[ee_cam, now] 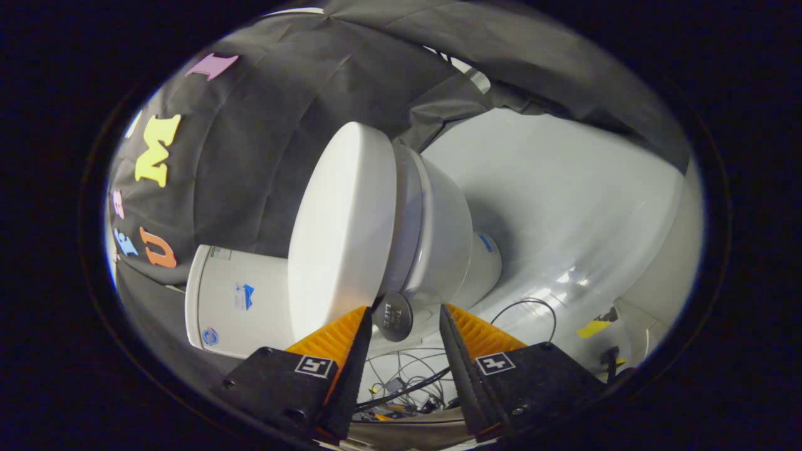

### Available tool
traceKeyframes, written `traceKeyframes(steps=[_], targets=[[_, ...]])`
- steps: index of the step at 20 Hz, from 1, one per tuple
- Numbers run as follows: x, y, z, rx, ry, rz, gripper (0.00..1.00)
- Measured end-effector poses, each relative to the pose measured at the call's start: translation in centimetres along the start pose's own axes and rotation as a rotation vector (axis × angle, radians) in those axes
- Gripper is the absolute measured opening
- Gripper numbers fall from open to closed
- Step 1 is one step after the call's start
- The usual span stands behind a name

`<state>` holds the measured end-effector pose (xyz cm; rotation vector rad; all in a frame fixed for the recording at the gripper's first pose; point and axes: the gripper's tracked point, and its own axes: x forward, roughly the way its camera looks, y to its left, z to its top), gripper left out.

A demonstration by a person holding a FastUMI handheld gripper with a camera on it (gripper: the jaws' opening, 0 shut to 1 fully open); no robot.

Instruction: Open the toilet lid.

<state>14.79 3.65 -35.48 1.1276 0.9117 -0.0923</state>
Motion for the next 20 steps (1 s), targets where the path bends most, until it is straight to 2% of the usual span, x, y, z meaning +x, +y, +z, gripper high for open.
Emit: traceKeyframes(steps=[4, 9, 15, 20], targets=[[0.9, -0.2, 0.5, 0.026, -0.009, 0.006, 0.59], [1.3, 0.6, 0.9, 0.058, -0.008, 0.039, 0.31], [1.3, 0.9, 1.0, 0.156, 0.003, 0.065, 0.23], [0.6, 1.9, 1.3, 0.164, -0.005, 0.096, 0.12]])
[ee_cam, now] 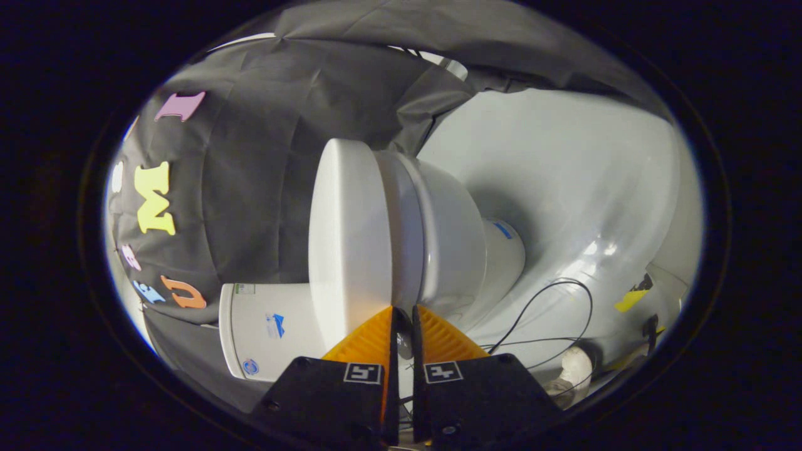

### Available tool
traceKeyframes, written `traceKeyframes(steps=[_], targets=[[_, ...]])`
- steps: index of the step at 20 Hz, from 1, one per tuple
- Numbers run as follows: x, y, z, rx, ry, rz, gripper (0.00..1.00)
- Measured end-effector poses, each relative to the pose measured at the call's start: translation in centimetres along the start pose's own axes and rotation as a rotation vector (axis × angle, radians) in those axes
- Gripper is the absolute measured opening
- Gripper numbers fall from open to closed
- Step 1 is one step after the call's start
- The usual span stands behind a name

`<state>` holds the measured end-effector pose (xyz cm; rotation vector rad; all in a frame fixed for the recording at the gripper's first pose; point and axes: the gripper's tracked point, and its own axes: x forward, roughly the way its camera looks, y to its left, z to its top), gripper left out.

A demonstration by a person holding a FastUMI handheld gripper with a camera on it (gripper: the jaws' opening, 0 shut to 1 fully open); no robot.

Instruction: Open the toilet lid.

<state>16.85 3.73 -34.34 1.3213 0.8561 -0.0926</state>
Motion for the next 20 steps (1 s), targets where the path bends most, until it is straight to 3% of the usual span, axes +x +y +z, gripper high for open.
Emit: traceKeyframes(steps=[3, 10, 20], targets=[[-0.6, 0.6, 0.2, -0.008, 0.0, 0.014, 0.07], [-1.4, 2.4, 0.2, -0.045, -0.028, 0.031, 0.06], [-3.9, 6.7, -0.6, -0.191, -0.079, -0.014, 0.06]])
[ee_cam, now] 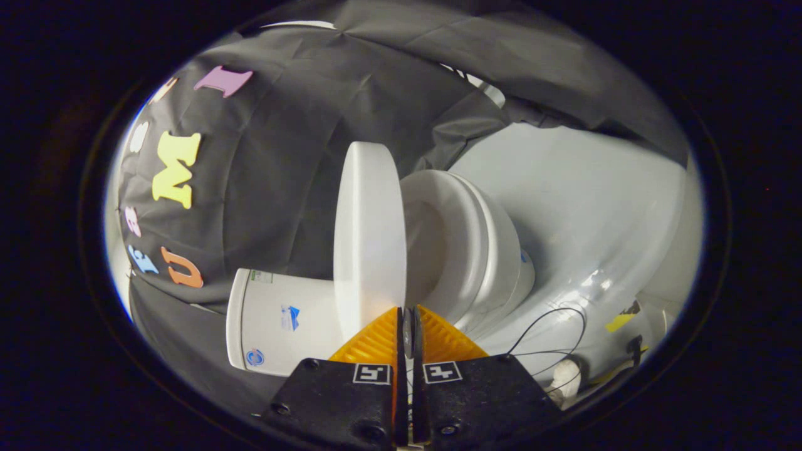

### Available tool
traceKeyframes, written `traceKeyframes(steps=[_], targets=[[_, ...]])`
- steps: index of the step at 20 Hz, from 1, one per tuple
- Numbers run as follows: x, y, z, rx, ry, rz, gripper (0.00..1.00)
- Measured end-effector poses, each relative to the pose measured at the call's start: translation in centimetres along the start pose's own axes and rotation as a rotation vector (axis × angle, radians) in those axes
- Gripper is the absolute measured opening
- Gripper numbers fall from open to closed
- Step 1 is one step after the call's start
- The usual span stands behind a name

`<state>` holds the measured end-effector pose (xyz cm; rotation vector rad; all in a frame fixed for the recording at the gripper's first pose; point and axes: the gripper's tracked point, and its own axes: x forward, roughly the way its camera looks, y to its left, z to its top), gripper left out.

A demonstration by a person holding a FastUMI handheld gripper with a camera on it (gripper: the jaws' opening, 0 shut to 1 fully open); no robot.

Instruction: Open the toilet lid.

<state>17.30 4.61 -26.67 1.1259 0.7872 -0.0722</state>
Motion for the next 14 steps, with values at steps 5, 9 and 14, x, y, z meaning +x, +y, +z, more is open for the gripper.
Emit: traceKeyframes(steps=[5, 9, 14], targets=[[-1.6, 3.2, 0.1, -0.077, -0.025, -0.004, 0.06], [-2.5, 5.5, -0.1, -0.148, -0.05, -0.026, 0.06], [-3.0, 7.8, -0.5, -0.237, -0.067, -0.057, 0.06]])
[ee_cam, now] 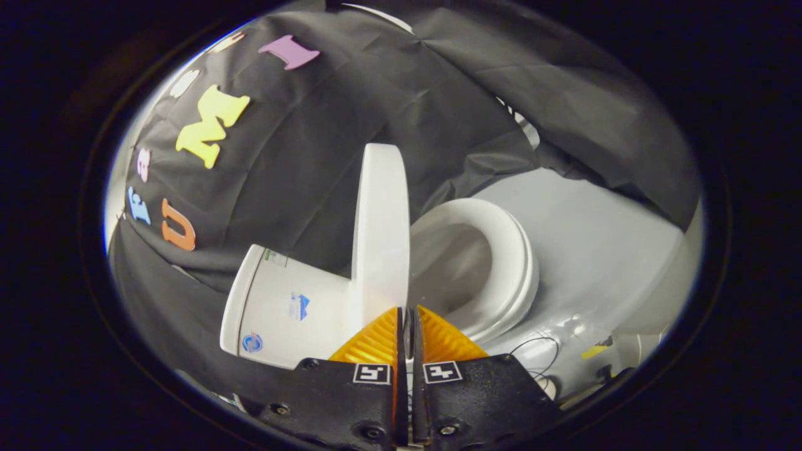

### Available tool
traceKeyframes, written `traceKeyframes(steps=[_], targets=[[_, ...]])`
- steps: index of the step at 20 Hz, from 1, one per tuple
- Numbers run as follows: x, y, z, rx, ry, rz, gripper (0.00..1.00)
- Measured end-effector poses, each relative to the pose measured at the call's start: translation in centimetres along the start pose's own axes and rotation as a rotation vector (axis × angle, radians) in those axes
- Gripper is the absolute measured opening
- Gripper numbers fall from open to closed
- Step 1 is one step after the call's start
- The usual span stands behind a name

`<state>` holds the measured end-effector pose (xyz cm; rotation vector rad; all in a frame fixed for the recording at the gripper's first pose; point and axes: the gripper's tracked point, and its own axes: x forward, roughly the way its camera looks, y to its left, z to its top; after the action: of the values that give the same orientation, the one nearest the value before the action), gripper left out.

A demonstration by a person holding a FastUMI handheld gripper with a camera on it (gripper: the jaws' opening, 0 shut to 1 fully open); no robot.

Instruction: Open the toilet lid.

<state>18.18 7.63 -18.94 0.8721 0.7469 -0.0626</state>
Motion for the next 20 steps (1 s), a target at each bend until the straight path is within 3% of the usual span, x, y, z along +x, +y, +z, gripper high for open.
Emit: traceKeyframes(steps=[8, 20], targets=[[-1.1, 3.3, 0.2, -0.028, -0.022, -0.008, 0.06], [-2.2, 8.3, -0.9, -0.191, -0.08, -0.093, 0.06]])
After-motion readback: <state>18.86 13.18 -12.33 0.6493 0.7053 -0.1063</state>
